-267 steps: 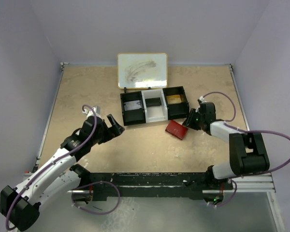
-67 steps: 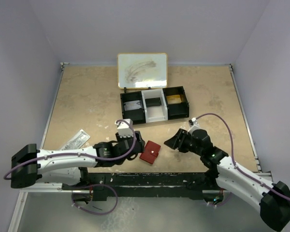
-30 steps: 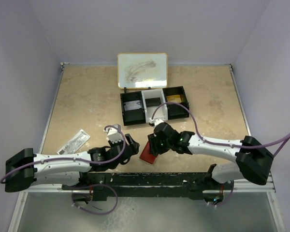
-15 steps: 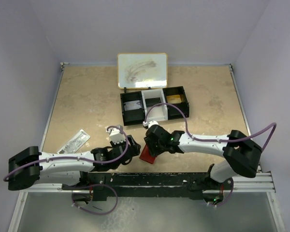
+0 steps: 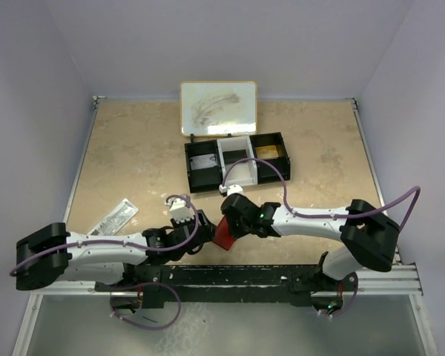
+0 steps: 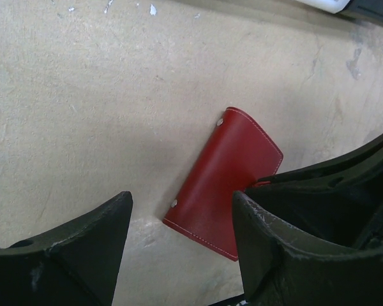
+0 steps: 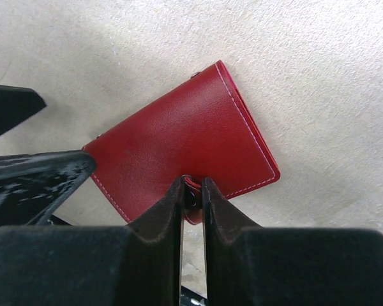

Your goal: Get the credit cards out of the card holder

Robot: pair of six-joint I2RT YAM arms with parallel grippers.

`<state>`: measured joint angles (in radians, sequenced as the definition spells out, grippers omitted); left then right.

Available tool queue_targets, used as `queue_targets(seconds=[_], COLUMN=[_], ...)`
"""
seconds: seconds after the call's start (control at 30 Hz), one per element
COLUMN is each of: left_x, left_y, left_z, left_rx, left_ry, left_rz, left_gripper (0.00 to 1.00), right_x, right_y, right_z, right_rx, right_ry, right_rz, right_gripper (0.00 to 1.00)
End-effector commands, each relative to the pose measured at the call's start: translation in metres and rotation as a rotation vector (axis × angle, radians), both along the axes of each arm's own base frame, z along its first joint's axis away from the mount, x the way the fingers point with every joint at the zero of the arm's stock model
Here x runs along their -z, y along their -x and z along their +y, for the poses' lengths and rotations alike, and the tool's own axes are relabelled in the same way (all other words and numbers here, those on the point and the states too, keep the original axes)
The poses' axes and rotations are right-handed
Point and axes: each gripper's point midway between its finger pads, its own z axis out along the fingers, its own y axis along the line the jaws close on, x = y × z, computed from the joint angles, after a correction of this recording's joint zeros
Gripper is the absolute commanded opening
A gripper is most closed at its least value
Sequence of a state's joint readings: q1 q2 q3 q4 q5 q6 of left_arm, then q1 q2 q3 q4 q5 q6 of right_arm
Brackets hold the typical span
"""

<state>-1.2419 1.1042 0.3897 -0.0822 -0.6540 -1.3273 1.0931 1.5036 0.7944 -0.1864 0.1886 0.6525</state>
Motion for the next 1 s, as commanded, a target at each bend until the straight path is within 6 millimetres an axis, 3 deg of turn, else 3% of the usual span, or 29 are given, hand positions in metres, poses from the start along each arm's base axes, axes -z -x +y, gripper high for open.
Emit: queue_targets(seconds=[0.0,0.17,0.37,0.67,0.97], left_x=[-0.006,0.004,0.003,0.002,-0.001], left_y=[-0.002,-0.002,-0.003,-0.004,-0.004], left_z=[-0.017,-0.020,-0.023,-0.023,-0.024], left_rx=[0.045,0.054,0.051,0.047,0.053], left_ry=[-0.005,-0.062,-0.064,-0.064,-0.061], left_rz=[-0.006,0.016,0.014,0.010,0.009], left_gripper=[0.61,0.61,0.61,0.61,0.61], right_x=[-0.006,-0.023,-0.031,-0.017,-0.013], right_y=[0.005,-0.001,-0.010,-0.002,0.013], right_z=[0.009,0.012,-0.022,-0.043,-0.042], right_rx=[0.026,0.076,0.273,0.368,0.383], right_ry=[-0.082,-0.148,-0.093,-0.066,-0.133], right_rz=[0.018,-0.017,-0.059,-0.027,0.049], right_gripper=[0.15,0.19,0.22,0.27,0.37])
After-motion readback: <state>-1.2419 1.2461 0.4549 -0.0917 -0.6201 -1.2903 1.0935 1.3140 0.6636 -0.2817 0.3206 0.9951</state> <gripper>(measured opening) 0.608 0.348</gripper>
